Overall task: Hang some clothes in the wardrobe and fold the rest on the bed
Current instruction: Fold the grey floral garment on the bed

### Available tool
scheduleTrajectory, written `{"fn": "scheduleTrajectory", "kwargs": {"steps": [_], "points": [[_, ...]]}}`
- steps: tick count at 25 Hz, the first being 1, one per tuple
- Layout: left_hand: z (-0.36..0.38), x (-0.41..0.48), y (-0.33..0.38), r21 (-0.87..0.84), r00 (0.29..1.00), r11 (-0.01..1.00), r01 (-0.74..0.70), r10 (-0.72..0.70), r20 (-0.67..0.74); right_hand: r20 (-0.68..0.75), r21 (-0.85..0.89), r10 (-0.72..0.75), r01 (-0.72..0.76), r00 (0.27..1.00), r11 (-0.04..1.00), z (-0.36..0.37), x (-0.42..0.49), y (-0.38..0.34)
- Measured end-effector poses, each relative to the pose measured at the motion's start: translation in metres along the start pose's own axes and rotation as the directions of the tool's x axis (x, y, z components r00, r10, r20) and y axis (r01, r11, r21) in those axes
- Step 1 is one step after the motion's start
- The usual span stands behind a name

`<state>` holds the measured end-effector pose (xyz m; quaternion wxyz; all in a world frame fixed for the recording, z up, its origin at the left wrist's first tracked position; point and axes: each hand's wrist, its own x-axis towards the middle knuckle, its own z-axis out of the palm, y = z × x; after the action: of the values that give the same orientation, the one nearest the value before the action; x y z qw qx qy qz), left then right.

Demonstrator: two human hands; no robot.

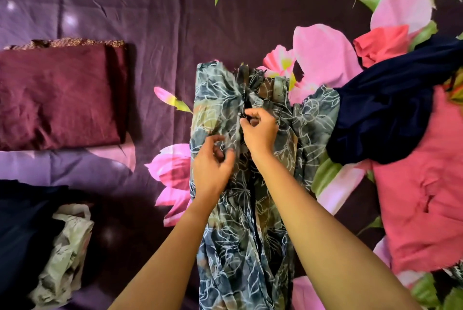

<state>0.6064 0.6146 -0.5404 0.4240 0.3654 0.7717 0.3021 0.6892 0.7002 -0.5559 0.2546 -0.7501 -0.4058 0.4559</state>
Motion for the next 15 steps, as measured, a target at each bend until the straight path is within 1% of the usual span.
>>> {"fn": "scheduleTrajectory", "kwargs": {"steps": [1, 2, 3, 4, 5, 7, 9, 10, 12, 14, 15], "points": [[0.002, -0.003, -0.002, 0.173, 0.999, 0.985, -0.017, 0.008, 0.049, -0.027, -0.086, 0.016, -0.018, 0.999, 0.996, -0.001, -0.002, 0.005], [0.005, -0.006, -0.005, 0.310, 0.996, 0.950, -0.023, -0.006, 0.090, -0.038, -0.150, 0.017, -0.023, 0.999, 0.988, -0.001, -0.004, 0.008], [0.007, -0.009, -0.008, 0.382, 0.994, 0.924, -0.018, -0.024, 0.104, -0.037, -0.193, 0.008, -0.015, 0.999, 0.981, -0.002, -0.007, 0.009], [0.009, -0.011, -0.012, 0.391, 0.994, 0.920, 0.004, -0.045, 0.095, -0.027, -0.221, -0.006, 0.000, 1.000, 0.975, -0.001, -0.010, 0.009], [0.011, -0.012, -0.015, 0.348, 0.995, 0.937, 0.042, -0.071, 0.073, -0.008, -0.237, -0.015, 0.012, 1.000, 0.971, 0.000, -0.011, 0.008], [0.012, -0.013, -0.017, 0.189, 0.990, 0.973, 0.135, -0.142, 0.025, 0.023, -0.269, -0.024, 0.029, 0.999, 0.963, 0.003, -0.011, 0.009], [0.009, -0.013, -0.015, 0.041, 0.977, 0.976, 0.214, -0.213, -0.011, 0.014, -0.294, -0.051, 0.052, 0.999, 0.954, 0.006, -0.012, 0.009], [0.008, -0.013, -0.013, -0.008, 0.973, 0.974, 0.228, -0.228, -0.035, 0.013, -0.283, -0.060, 0.062, 0.998, 0.957, 0.006, -0.012, 0.009], [0.003, -0.015, -0.011, -0.035, 0.977, 0.981, 0.190, -0.192, -0.096, 0.077, -0.274, -0.073, 0.092, 0.994, 0.957, 0.005, -0.013, 0.008], [0.002, -0.018, -0.010, 0.001, 0.985, 0.996, 0.089, -0.088, -0.148, 0.141, -0.308, -0.045, 0.087, 0.989, 0.948, 0.005, -0.017, 0.006], [0.003, -0.019, -0.011, 0.026, 0.986, 0.999, 0.037, -0.032, -0.161, 0.126, -0.308, -0.015, 0.054, 0.992, 0.950, 0.006, -0.018, 0.005]]}}
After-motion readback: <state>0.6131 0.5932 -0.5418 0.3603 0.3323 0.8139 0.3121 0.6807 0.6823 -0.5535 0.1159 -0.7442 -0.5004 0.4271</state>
